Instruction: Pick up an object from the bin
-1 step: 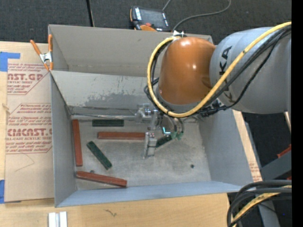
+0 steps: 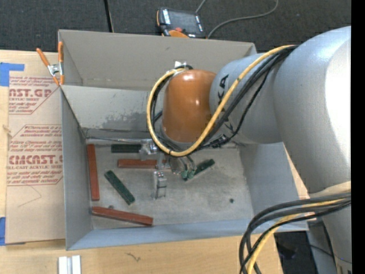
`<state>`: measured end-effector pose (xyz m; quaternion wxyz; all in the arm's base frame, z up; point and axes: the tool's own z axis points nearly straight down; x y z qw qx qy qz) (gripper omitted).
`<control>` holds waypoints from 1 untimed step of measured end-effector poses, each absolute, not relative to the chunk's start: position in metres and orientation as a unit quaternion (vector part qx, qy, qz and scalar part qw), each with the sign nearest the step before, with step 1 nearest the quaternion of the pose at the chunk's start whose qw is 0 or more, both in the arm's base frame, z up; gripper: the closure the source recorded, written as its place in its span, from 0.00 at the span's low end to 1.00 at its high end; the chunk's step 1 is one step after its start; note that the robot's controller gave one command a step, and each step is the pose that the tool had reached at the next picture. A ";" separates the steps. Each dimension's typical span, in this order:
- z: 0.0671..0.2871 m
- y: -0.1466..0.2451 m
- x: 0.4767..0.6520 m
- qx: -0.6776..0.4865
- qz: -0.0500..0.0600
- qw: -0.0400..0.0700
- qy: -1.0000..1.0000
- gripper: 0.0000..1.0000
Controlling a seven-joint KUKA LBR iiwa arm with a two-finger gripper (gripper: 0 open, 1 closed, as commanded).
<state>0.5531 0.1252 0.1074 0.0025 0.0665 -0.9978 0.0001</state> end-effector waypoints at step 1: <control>0.070 0.098 0.589 0.142 0.000 -0.003 -0.990 0.00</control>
Offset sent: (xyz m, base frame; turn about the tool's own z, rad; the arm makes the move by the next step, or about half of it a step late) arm 0.0351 -0.0272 -0.0374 -0.1523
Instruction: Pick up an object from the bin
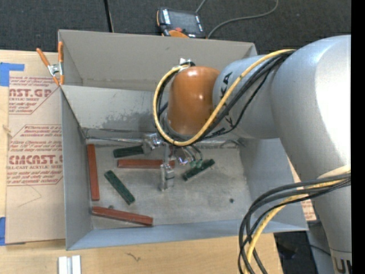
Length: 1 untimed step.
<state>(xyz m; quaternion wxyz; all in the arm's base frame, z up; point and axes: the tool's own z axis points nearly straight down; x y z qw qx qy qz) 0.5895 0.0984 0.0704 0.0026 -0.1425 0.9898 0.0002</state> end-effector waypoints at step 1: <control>0.073 0.100 0.591 -0.142 0.002 0.005 0.990 1.00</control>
Offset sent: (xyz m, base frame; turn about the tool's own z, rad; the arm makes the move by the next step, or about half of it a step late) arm 0.0000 0.0000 0.0000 0.0000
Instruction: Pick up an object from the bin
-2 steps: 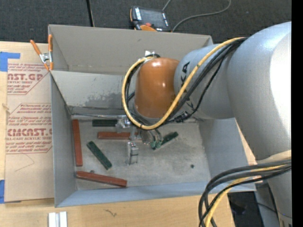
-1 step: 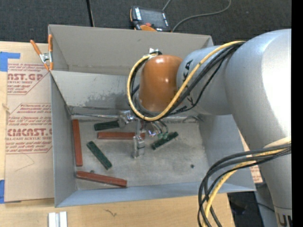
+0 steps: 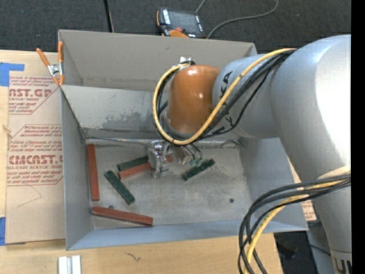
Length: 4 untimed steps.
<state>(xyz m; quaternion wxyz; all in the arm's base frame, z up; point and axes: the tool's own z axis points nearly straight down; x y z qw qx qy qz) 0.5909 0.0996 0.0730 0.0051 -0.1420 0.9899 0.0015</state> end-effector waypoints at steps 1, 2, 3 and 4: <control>0.071 0.099 0.589 -0.142 0.001 0.002 0.990 0.00; 0.070 0.103 0.592 -0.107 0.001 0.001 0.994 0.00; 0.070 0.084 0.580 -0.236 0.000 0.001 0.972 0.00; 0.070 0.085 0.580 -0.235 0.001 0.001 0.972 1.00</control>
Offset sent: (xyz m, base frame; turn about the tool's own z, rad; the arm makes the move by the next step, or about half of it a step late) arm 0.0000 0.0000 0.0000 0.0000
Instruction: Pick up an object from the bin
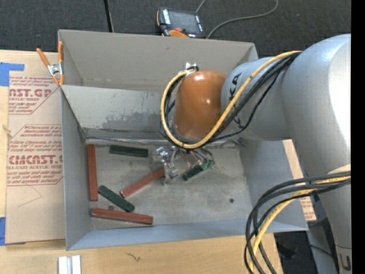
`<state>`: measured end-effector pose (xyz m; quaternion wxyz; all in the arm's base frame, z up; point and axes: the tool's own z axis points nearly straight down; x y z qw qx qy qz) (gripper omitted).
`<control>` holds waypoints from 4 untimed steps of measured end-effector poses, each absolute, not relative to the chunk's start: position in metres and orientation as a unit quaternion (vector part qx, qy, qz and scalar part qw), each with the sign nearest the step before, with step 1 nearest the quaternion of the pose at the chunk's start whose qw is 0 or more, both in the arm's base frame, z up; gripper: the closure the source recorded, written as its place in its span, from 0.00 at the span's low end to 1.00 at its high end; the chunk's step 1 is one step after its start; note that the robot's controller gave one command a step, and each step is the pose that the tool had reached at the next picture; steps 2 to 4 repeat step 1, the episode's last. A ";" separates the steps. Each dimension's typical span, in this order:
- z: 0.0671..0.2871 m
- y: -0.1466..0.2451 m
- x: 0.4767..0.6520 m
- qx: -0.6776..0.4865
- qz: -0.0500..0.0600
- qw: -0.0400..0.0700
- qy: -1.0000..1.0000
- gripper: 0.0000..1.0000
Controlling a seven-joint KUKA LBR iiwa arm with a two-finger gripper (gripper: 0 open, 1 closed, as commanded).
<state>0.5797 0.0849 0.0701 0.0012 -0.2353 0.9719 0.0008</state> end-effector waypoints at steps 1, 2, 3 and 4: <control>0.206 0.072 0.567 -0.224 -0.001 0.005 0.975 1.00; 0.206 0.072 0.567 -0.224 -0.001 0.005 0.975 1.00; 0.206 0.072 0.567 -0.224 -0.001 0.005 0.975 1.00; 0.206 0.072 0.567 -0.224 -0.001 0.005 0.975 1.00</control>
Offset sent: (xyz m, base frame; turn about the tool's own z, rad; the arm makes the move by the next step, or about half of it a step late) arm -0.0146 -0.0131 0.1313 0.0221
